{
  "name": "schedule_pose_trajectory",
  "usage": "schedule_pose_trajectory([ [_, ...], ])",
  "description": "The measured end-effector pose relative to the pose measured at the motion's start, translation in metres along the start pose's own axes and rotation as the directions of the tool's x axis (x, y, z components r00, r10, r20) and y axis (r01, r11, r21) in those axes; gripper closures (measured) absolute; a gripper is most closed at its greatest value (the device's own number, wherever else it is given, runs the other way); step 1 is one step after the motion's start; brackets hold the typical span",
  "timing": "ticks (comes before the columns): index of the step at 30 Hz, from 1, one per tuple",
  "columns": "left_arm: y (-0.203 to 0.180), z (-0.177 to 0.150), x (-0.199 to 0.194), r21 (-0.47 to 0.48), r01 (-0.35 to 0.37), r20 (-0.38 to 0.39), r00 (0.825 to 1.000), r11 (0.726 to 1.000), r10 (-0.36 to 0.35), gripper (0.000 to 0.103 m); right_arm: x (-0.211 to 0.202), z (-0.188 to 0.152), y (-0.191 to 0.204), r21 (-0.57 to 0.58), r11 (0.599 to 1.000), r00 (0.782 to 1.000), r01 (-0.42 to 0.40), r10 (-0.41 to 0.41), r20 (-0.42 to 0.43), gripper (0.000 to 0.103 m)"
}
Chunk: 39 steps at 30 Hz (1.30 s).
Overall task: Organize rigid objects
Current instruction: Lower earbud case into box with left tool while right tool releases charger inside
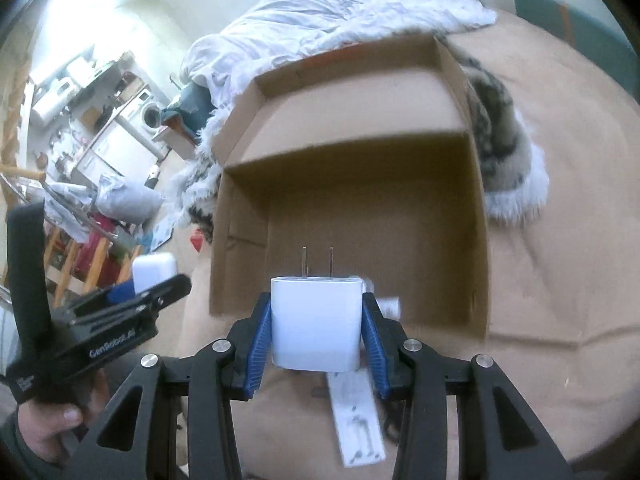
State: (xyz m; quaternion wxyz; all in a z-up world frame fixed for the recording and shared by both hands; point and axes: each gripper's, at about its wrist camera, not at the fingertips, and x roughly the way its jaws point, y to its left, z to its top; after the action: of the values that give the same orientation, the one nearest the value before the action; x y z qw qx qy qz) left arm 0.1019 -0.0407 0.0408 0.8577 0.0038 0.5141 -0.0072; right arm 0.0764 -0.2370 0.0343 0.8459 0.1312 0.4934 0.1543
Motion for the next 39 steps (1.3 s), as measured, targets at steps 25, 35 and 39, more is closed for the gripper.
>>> schedule_pose_trajectory([
  [25, -0.040, 0.029, 0.127, 0.084, 0.033, -0.081, 0.996, 0.996, -0.026, 0.053, 0.109, 0.038, -0.041, 0.008, 0.998, 0.991, 0.061, -0.059, -0.123, 0.059],
  [35, -0.054, 0.024, 0.133, 0.094, 0.024, -0.082, 0.997, 0.995, -0.016, 0.061, 0.128, 0.037, -0.047, 0.024, 0.995, 0.978, 0.094, -0.088, -0.189, 0.058],
  [39, -0.053, 0.021, 0.132, 0.084, 0.020, -0.082, 0.997, 0.996, -0.013, 0.061, 0.130, 0.039, -0.048, 0.036, 0.995, 0.978, 0.094, -0.085, -0.188, 0.058],
])
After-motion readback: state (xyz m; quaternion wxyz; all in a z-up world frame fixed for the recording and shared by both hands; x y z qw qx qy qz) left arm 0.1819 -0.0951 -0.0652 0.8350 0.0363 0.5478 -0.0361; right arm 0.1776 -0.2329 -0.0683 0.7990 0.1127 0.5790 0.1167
